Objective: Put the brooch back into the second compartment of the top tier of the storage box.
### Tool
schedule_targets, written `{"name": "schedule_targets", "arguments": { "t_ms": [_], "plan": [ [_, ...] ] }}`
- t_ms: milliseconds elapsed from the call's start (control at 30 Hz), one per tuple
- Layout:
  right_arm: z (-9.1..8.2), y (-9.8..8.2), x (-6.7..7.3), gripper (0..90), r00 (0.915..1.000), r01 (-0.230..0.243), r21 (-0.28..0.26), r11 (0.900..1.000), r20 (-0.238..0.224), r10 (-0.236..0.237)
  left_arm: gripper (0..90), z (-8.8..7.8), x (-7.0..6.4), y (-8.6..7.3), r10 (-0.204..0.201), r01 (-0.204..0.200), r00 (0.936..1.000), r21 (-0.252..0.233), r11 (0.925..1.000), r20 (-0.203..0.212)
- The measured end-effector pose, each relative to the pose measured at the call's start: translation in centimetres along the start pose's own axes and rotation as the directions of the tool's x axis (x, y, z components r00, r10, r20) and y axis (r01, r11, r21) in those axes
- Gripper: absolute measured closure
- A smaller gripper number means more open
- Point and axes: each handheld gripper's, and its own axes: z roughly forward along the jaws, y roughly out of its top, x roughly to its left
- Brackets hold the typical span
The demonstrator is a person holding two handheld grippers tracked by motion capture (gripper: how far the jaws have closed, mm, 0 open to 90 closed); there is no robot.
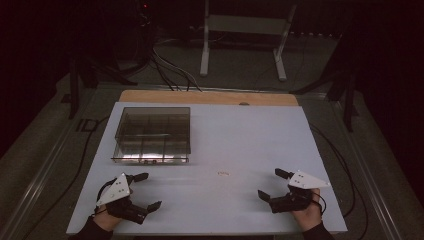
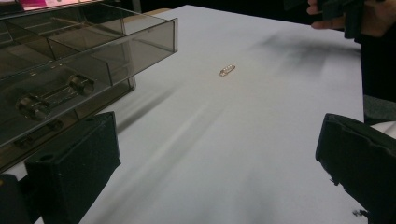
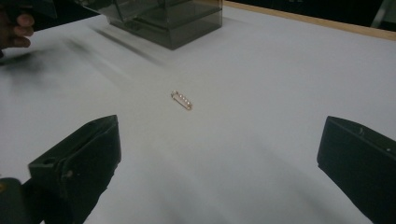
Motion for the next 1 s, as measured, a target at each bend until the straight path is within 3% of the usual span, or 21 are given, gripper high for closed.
{"name": "schedule_targets", "arguments": {
  "t_ms": [133,533,1000],
  "plan": [
    [-0.3,1.1,0.0,0.0,1.0,-0.009,-0.006,1.0,0.003,0.009,0.6,0.0,0.0,0.1,-0.003,0.003,1.0,-0.003,1.0,0.0],
    [-0.7,5.6,-0.1,0.0,0.9992,0.036,-0.023,0.999,-0.018,-0.037,0.6,0.0,-0.1,0.2,0.001,-0.001,1.0,-0.005,1.0,0.007],
    [0.9,9.2,-0.2,0.0,0.996,0.064,-0.041,0.997,-0.06,-0.067,0.6,-0.1,-0.1,0.2,0.001,-0.001,1.0,-0.007,1.0,0.007]
  ]
}}
